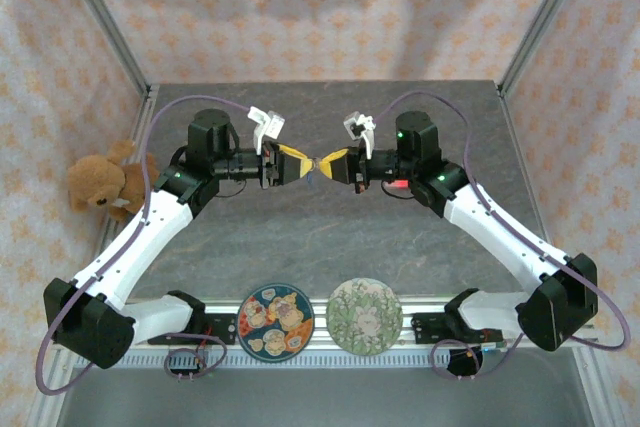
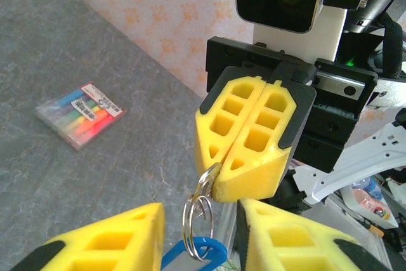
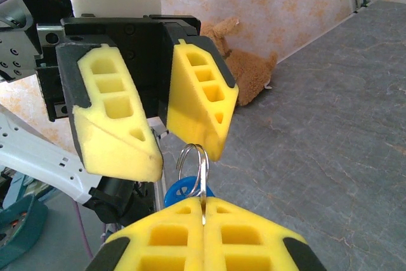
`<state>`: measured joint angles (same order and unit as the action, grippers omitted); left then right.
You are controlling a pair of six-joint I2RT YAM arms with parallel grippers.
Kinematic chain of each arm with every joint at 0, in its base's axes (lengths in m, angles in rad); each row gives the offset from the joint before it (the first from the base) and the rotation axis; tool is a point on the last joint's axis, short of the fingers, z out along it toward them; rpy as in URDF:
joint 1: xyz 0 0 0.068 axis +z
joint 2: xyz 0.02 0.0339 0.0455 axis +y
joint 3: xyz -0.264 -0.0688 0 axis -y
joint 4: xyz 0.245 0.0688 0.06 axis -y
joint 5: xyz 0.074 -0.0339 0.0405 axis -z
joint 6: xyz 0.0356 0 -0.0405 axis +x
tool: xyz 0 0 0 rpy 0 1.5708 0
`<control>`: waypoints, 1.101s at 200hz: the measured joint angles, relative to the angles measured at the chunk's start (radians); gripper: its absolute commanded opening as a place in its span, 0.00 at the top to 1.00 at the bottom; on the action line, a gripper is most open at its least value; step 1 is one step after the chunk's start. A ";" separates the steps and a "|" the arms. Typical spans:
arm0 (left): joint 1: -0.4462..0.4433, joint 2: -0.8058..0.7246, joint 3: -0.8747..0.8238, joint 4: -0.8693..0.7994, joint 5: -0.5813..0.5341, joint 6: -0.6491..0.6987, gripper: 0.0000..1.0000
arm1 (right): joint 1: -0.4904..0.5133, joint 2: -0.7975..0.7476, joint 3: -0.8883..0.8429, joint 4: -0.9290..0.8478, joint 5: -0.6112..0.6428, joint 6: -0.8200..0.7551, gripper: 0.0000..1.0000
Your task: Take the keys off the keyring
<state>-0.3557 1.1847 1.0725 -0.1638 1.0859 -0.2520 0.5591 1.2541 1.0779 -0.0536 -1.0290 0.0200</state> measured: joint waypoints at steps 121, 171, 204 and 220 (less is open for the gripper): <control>-0.010 0.009 -0.085 0.246 -0.024 -0.206 1.00 | 0.045 -0.089 -0.125 0.137 0.178 -0.026 1.00; -0.019 0.011 -0.094 0.317 -0.019 -0.299 1.00 | 0.117 -0.156 -0.212 0.215 0.309 -0.119 1.00; -0.020 0.011 -0.094 0.309 -0.035 -0.291 1.00 | 0.130 -0.164 -0.212 0.199 0.350 -0.165 1.00; -0.019 0.011 -0.094 0.287 -0.051 -0.272 1.00 | 0.135 -0.170 -0.216 0.183 0.370 -0.178 1.00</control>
<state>-0.3752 1.1961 0.9787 0.1234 1.0344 -0.5240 0.6941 1.0843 0.8619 0.1299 -0.6590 -0.1581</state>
